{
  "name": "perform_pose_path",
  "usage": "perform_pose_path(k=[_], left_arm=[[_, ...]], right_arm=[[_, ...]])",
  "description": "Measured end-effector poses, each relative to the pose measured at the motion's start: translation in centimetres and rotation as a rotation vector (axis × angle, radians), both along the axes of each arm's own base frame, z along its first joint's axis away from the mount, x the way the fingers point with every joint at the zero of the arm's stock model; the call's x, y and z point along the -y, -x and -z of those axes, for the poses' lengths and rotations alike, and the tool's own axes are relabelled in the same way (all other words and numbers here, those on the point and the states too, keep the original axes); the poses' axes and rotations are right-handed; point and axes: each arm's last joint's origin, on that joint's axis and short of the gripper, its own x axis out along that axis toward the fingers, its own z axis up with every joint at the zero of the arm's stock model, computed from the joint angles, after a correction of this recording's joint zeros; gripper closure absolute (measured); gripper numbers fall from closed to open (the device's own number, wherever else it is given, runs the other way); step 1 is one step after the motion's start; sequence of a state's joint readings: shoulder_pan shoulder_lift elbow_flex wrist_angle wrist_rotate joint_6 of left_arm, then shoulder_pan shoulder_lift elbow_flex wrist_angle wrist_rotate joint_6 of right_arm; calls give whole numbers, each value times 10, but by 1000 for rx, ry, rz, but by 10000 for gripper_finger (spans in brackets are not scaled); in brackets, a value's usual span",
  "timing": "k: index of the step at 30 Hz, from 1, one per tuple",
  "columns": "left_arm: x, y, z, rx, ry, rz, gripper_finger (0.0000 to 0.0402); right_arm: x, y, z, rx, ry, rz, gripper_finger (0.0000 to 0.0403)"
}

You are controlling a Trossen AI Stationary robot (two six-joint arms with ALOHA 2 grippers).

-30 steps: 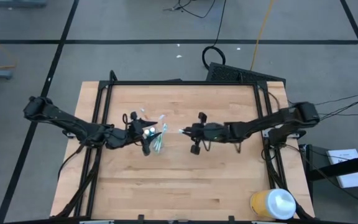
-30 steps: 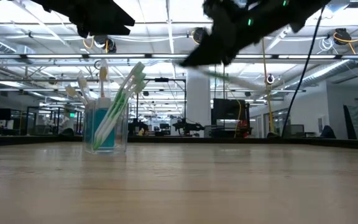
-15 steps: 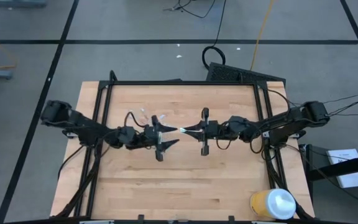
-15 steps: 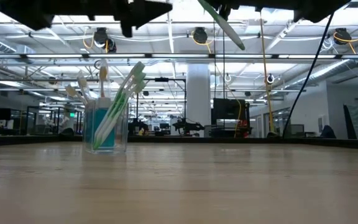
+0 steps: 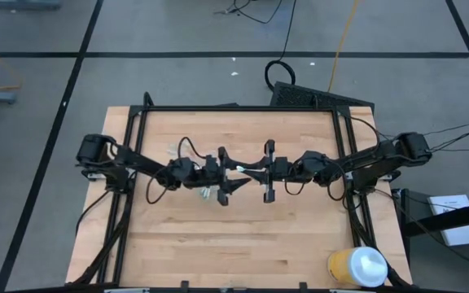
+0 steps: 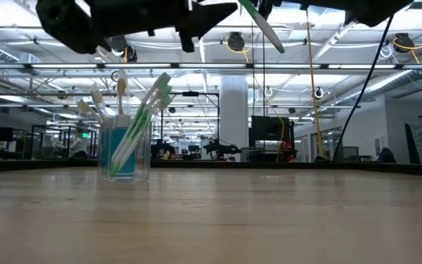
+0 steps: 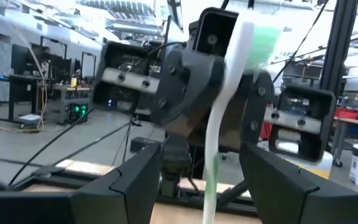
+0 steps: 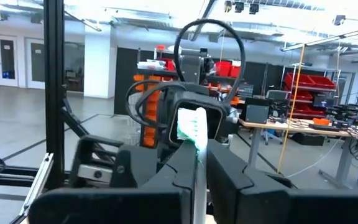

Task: Pick & Place toothbrushing station
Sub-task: Put the green toothbrush in the transparent organizer

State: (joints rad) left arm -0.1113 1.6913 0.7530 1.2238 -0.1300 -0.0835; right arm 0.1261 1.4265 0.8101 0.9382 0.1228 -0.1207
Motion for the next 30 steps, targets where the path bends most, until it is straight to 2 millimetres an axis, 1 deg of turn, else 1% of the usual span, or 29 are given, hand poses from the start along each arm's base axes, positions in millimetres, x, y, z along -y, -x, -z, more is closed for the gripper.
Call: perform_pose_path(k=[5, 13, 15, 17, 19, 22, 25, 26, 27, 30], left_arm=[[1, -13, -3, 13, -28, -4, 174], [2, -16, -4, -20, -35, -10, 175], [2, -16, -4, -19, -30, -8, 184], [2, -16, -4, -19, -29, -8, 206], [2, -16, -5, -13, -29, -7, 238], [2, -16, -5, -11, -25, 3, 300], [3, -16, -6, -10, -33, 37, 367], [3, -15, -7, -6, -36, 49, 379], [3, -15, -8, -7, -38, 58, 380], [4, -12, -12, -3, -38, 62, 369]], right_arm=[[-1, 0, -1, 6, 3, -24, 389], [-1, 0, 0, -6, 10, -23, 389], [-1, 0, 0, -5, 10, -23, 389], [-1, 0, 0, -6, 10, -23, 389], [-1, 0, 0, -5, 10, -22, 386], [-1, 0, 0, -7, 6, -23, 374], [-1, 0, 2, -20, 6, -29, 348], [-1, -1, 3, -35, 9, -32, 336], [-2, 0, 3, -45, 10, -30, 322], [-3, 5, 1, -84, 12, -33, 274]])
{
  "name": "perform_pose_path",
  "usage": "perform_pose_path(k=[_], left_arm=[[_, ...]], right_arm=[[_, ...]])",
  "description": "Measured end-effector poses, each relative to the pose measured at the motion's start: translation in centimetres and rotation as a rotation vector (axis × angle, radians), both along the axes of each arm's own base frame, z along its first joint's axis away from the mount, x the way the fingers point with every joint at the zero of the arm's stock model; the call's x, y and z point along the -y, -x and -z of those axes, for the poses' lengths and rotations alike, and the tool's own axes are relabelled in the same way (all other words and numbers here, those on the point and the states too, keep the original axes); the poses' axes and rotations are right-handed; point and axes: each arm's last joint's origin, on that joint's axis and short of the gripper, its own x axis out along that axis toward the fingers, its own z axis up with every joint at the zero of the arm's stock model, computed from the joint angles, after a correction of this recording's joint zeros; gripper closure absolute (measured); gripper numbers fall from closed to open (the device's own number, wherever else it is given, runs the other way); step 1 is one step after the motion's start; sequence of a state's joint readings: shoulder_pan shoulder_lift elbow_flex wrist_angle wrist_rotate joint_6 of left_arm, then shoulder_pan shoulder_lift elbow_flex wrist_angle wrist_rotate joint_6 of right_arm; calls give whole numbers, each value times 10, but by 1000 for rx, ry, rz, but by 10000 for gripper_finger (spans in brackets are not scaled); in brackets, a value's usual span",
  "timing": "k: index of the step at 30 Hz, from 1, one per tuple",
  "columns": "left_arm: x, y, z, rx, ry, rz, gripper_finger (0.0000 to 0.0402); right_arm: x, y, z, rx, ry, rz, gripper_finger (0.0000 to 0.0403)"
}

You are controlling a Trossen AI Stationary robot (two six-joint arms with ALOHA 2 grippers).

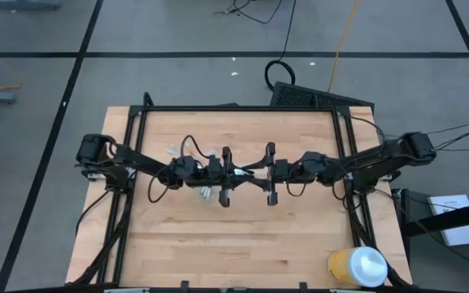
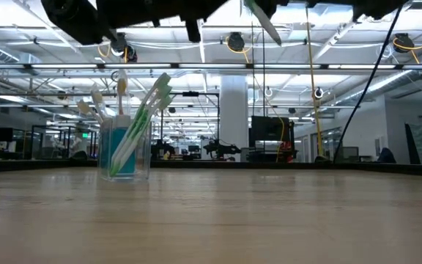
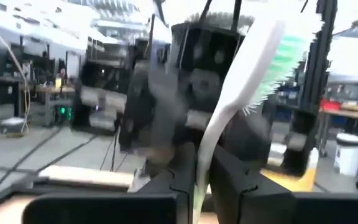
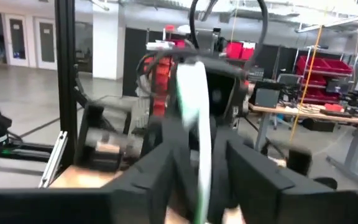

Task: Pick & Place toothbrushing station
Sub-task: Put the green toothbrush in the transparent organizer

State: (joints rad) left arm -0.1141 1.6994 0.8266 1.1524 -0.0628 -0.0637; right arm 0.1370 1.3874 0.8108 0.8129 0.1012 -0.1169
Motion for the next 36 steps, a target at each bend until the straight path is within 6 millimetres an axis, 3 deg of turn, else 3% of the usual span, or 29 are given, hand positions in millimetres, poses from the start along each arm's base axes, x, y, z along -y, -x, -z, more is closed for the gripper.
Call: perform_pose_path(k=[4, 8, 13, 19, 25, 30, 36], left_arm=[[0, 7, -12, -27, -9, 5, 369], [3, 18, -26, -92, -39, 8, 380], [13, 45, -44, -248, -76, -91, 380], [29, 85, -57, -411, -58, -158, 380], [37, 106, -40, -492, 19, -299, 380], [37, 116, -8, -537, 99, -388, 380], [40, 122, 5, -542, 168, -418, 380]], right_arm=[[-3, 13, -9, -55, -26, -16, 213], [-2, 30, -17, -124, -75, -29, 181], [0, 46, -18, -229, -139, -25, 173], [3, 58, -2, -242, -167, -13, 185], [5, 62, 6, -153, -166, 43, 187], [5, 62, 6, -142, -166, 42, 188], [5, 62, 6, -141, -167, 41, 192]])
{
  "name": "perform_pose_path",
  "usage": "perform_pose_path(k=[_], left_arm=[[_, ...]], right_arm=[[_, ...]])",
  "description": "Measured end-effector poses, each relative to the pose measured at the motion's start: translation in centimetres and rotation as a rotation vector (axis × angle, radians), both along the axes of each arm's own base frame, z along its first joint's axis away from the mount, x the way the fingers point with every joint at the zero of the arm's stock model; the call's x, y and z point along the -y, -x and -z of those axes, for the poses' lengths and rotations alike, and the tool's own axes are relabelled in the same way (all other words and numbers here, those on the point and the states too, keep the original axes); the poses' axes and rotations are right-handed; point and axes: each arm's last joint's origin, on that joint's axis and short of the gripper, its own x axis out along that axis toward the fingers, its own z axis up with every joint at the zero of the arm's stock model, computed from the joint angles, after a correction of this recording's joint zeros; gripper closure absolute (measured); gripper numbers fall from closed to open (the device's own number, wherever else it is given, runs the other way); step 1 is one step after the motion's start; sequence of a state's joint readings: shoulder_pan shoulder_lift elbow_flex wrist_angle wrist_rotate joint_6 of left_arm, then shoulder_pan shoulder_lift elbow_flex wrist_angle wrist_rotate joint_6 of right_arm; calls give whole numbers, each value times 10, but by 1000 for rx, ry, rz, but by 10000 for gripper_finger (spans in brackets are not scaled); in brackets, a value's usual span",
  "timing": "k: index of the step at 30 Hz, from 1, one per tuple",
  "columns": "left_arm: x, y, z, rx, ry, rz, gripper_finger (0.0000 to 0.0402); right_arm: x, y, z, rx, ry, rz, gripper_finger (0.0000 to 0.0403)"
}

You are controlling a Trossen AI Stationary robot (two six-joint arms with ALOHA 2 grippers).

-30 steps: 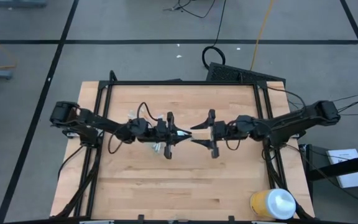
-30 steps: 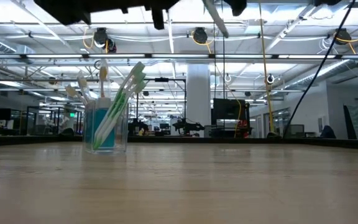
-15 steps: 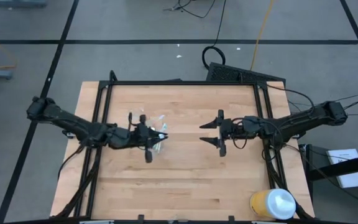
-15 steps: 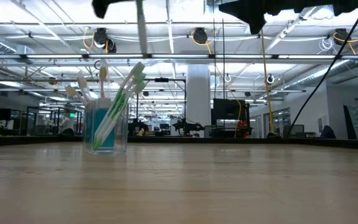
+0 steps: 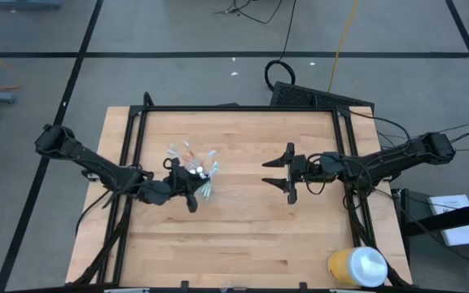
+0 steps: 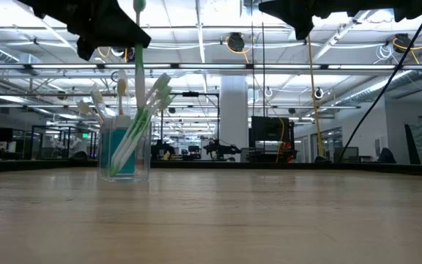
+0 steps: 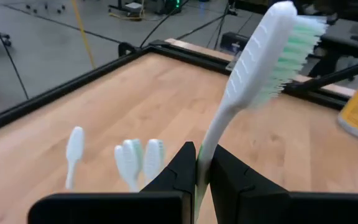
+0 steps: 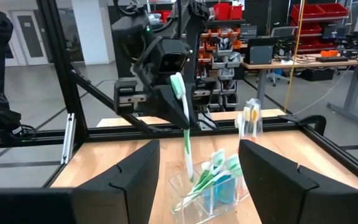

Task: Pick & Place toothbrushing station
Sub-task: Put the green toothbrush in the transparent organizer

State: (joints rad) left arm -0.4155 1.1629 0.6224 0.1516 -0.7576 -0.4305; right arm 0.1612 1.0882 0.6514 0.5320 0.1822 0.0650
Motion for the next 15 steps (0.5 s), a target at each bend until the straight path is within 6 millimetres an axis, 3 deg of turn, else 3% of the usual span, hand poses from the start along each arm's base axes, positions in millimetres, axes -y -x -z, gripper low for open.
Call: perform_pose_path(k=[6, 15], left_arm=[[5, 0, 4, 10, 57, -6, 380], [6, -10, 27, -53, 77, -69, 380]], right_arm=[[0, 0, 0, 0, 1, 0, 192], [0, 0, 0, 2, -1, 0, 192]])
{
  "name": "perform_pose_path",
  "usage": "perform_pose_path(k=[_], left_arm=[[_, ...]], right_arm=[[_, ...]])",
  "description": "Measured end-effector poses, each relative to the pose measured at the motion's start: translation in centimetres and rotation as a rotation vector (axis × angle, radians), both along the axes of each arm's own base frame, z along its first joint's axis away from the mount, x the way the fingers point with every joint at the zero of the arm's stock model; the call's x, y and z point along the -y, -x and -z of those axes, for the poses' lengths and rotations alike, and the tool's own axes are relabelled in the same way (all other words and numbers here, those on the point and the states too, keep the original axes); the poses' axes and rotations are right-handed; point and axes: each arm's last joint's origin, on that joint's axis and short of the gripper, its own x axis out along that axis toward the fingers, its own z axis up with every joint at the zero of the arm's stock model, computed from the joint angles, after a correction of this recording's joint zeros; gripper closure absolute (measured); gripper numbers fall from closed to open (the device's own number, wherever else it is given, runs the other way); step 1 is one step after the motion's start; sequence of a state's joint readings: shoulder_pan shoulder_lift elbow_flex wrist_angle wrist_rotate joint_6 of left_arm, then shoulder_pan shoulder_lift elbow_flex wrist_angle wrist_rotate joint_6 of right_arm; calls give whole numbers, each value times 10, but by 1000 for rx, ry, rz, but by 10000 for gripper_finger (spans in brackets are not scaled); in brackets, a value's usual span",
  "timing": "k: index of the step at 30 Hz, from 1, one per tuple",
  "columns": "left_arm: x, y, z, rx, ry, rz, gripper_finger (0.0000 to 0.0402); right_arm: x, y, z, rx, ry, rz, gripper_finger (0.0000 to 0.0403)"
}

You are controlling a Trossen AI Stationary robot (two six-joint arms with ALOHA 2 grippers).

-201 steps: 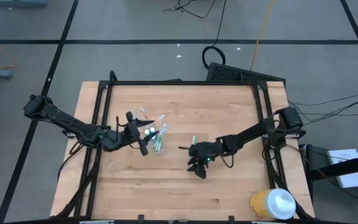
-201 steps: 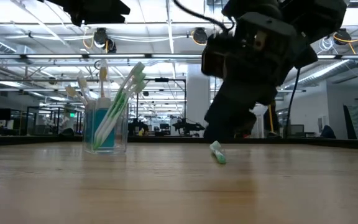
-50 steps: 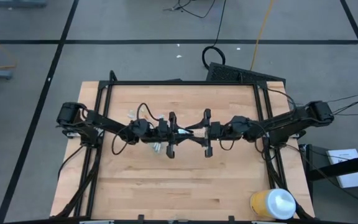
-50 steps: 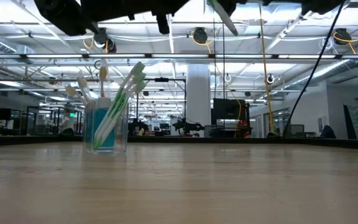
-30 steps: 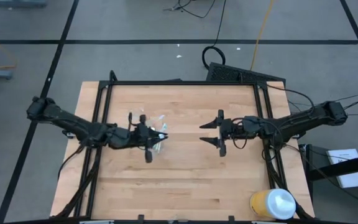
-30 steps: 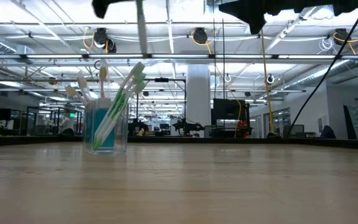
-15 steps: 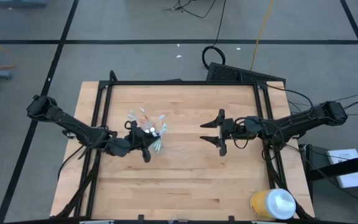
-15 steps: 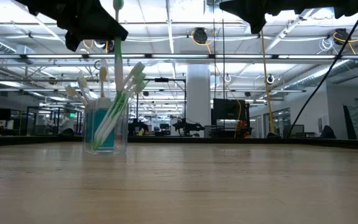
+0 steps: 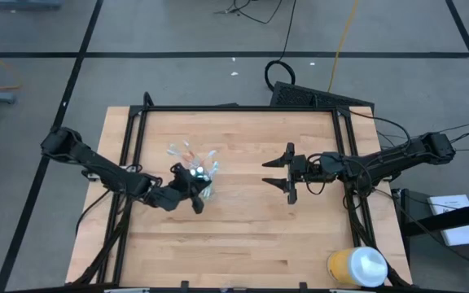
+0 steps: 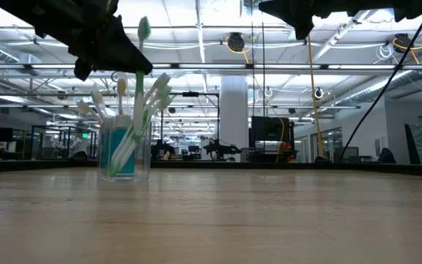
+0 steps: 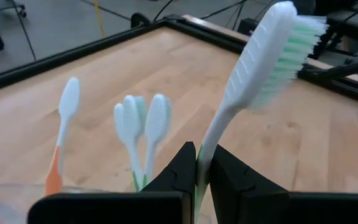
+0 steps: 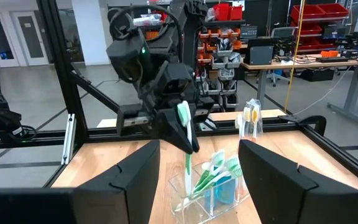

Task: Pick & Place toothbrushing station
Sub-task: Put the green toothbrush in the transparent organizer

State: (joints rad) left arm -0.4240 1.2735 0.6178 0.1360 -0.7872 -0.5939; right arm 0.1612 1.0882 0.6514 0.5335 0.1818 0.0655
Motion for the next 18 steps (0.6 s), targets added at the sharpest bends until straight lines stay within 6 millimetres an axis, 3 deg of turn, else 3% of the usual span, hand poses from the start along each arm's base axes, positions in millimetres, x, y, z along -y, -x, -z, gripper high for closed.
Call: perform_pose_path(k=[18], left_arm=[[4, -16, 34, -37, 76, -72, 378]], right_arm=[[0, 0, 0, 0, 1, 0, 192]])
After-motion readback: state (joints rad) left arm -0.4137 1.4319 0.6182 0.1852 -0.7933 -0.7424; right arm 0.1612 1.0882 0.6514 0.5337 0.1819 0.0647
